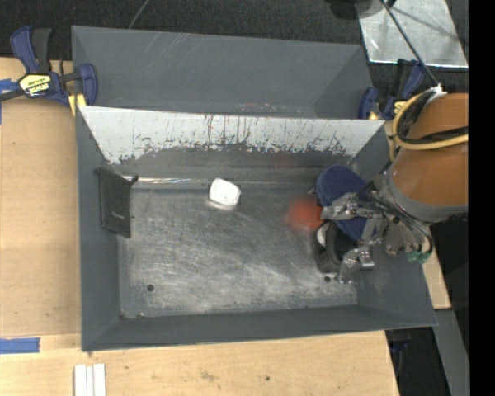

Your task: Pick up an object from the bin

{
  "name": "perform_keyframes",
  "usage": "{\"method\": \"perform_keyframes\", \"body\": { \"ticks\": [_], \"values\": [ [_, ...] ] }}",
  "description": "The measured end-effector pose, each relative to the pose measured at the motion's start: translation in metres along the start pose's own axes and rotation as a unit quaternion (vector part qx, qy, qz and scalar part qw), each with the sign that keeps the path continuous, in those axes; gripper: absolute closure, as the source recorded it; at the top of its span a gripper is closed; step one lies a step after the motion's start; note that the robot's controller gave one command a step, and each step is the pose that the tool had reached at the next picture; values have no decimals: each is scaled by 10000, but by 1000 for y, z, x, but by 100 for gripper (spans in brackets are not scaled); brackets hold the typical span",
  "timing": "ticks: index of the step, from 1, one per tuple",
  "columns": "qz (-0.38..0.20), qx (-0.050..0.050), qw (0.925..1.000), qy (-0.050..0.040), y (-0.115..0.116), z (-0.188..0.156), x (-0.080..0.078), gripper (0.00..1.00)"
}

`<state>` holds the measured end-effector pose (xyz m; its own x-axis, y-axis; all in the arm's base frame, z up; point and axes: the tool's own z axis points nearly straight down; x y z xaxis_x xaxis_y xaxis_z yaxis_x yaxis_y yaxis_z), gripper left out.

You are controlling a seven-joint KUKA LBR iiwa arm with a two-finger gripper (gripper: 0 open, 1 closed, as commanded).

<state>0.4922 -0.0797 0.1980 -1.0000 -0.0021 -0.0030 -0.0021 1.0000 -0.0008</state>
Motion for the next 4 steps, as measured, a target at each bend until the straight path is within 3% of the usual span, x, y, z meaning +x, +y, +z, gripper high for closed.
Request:
{"method": "perform_keyframes", "body": {
  "ticks": [1, 2, 3, 4],
  "values": [
    [-165, -4, 9999, 4, 1, 94, -60, 0],
    [-455, -99, 9989, 49, -20, 107, -88, 0],
    [-479, -44, 9988, -36, -23, 107, -90, 100],
    [-137, 12, 9999, -53, -44, -53, -92, 100]
  ]
}}
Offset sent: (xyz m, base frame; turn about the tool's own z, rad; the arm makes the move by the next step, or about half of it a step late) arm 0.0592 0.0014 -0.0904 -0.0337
